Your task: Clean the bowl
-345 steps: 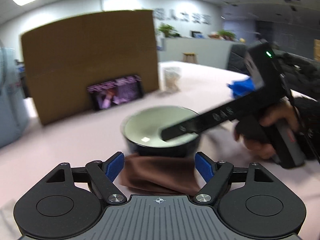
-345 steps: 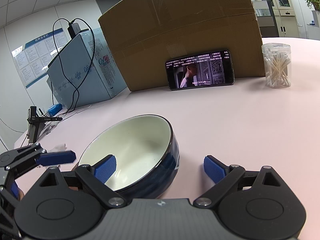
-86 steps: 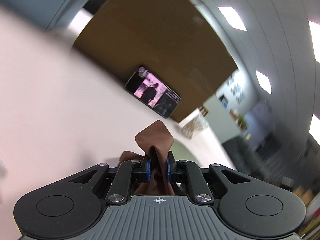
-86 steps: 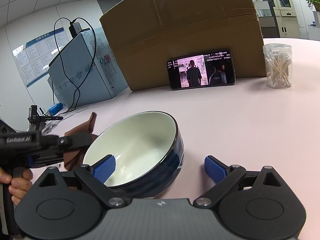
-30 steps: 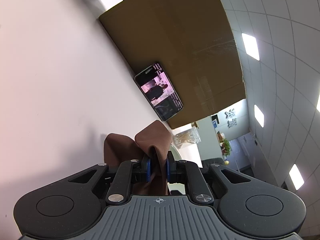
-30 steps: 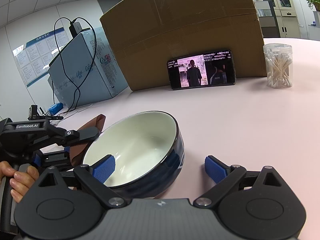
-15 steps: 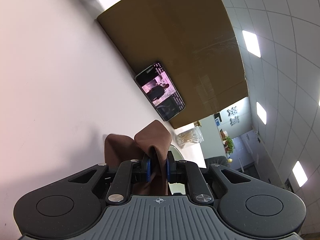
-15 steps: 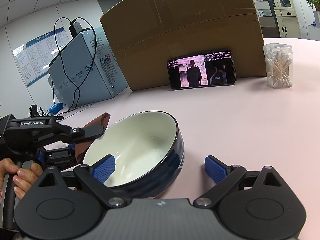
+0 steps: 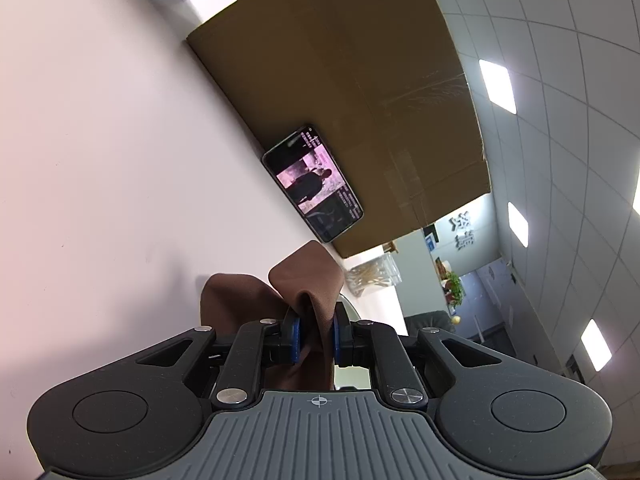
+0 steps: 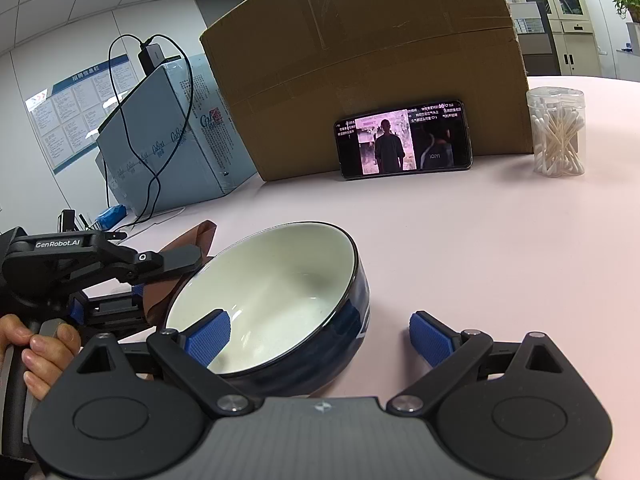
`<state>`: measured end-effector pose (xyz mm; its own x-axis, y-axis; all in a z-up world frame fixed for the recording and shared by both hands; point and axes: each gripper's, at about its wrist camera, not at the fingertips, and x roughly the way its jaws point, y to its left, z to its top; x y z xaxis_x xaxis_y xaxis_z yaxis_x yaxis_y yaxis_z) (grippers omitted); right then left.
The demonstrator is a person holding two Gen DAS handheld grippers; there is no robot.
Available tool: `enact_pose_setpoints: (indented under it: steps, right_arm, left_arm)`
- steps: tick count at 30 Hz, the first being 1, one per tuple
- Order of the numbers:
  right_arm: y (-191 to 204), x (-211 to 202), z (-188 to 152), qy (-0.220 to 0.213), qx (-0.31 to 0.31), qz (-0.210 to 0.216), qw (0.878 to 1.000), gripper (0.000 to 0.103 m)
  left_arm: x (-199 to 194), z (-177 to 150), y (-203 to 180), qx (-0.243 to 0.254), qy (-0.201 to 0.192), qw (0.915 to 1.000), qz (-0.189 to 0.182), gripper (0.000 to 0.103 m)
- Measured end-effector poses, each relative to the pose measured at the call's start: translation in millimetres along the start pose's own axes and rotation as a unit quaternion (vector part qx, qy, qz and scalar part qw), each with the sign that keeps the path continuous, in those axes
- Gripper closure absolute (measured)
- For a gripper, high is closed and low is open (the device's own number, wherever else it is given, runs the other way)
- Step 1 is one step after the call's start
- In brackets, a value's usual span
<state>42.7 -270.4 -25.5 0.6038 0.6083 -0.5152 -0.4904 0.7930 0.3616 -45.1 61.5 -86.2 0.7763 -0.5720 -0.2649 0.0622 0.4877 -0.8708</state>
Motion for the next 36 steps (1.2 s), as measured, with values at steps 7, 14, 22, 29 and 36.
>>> enact_pose_setpoints:
  steps: [7, 14, 22, 29, 36]
  right_arm:
    - [-0.4, -0.1, -0.3, 0.000, 0.000, 0.000, 1.000, 0.005]
    - [-0.2, -0.3, 0.1, 0.001, -0.001, 0.000, 1.000, 0.005]
    - [0.5, -0.2, 0.2, 0.001, -0.001, -0.001, 1.000, 0.005]
    - [0.3, -0.3, -0.1, 0.001, -0.001, 0.000, 1.000, 0.005]
    - [1.2, -0.4, 0.1, 0.001, -0.002, -0.001, 1.000, 0.005]
  left_arm:
    - [1.4, 2.1, -1.2, -0.007, 0.002, 1.0000, -0.002, 0.090]
    - [-9.1, -0.4, 7.7, -0.019, 0.005, 0.9997, -0.013, 0.090]
    - [-39.0, -1.3, 4.8, 0.007, -0.009, 0.9991, -0.040, 0.090]
    - [-87.6, -18.9, 7.1, 0.070, -0.025, 0.9941, -0.080, 0.090]
    - [-117.7, -22.8, -4.5, 0.123, -0.039, 0.9867, -0.099, 0.090]
